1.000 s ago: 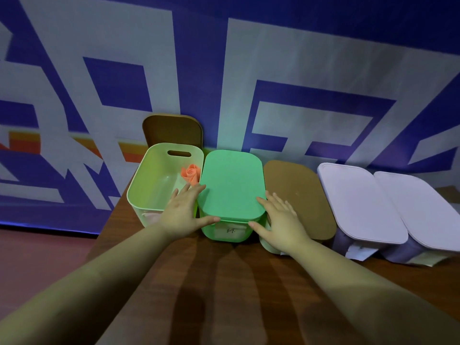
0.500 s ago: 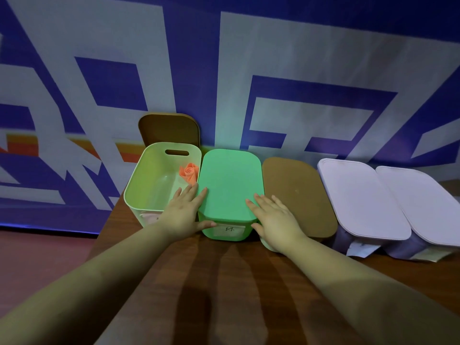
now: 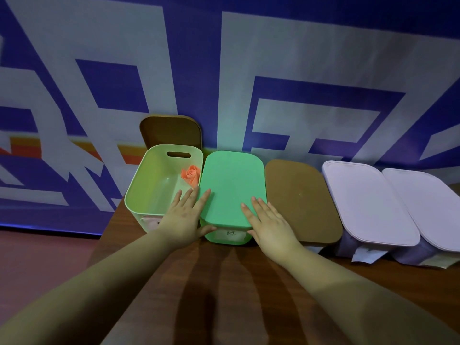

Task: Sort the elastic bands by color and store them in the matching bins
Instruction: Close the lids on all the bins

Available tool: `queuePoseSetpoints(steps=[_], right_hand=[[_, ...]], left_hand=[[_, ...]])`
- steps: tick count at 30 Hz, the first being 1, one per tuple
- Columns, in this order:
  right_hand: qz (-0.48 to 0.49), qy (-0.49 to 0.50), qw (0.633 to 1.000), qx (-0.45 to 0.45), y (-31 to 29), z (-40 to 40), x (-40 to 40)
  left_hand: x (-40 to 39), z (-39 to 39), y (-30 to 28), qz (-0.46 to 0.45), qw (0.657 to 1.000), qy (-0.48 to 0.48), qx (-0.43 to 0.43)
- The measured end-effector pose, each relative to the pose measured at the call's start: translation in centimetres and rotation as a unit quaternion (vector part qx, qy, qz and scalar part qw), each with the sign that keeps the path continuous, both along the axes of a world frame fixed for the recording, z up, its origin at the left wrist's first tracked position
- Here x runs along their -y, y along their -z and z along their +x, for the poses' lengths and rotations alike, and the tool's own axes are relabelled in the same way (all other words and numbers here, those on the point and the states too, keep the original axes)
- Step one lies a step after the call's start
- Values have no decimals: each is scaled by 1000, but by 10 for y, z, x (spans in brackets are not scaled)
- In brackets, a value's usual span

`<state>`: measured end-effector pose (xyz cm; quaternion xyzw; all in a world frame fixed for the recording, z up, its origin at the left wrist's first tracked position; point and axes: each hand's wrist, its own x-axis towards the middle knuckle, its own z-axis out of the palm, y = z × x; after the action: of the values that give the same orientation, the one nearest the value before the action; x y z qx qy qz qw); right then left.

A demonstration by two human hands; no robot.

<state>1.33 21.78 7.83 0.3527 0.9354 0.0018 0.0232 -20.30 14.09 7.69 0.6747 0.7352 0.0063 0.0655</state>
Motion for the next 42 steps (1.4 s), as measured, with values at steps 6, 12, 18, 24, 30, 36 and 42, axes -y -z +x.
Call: queuePoseSetpoints(steps=[6, 12, 18, 24, 30, 36, 42], right_hand=[[-20, -27, 999, 12, -5, 6, -4], [-48, 53, 997, -6, -14, -6, -26], [-75, 51, 994, 52, -17, -10, -29], [-96, 76, 992, -20, -44, -39, -37], [-143, 91, 977, -131, -77, -127, -50], [-280, 267, 877, -284, -99, -217, -75], [-311, 427, 788, -316, -89, -258, -102]], left_hand=[[-2, -2, -1, -7, 1000, -1, 15], [-19, -1, -9, -28, 1000, -3, 12], [-30, -1, -15, -90, 995, 22, -41], [-32, -28, -36, -7, 998, -55, 32], [-54, -101, -72, 133, 941, -259, 173], [-92, -164, -83, 83, 796, -427, 422], [-125, -189, -87, 10, 768, -388, 509]])
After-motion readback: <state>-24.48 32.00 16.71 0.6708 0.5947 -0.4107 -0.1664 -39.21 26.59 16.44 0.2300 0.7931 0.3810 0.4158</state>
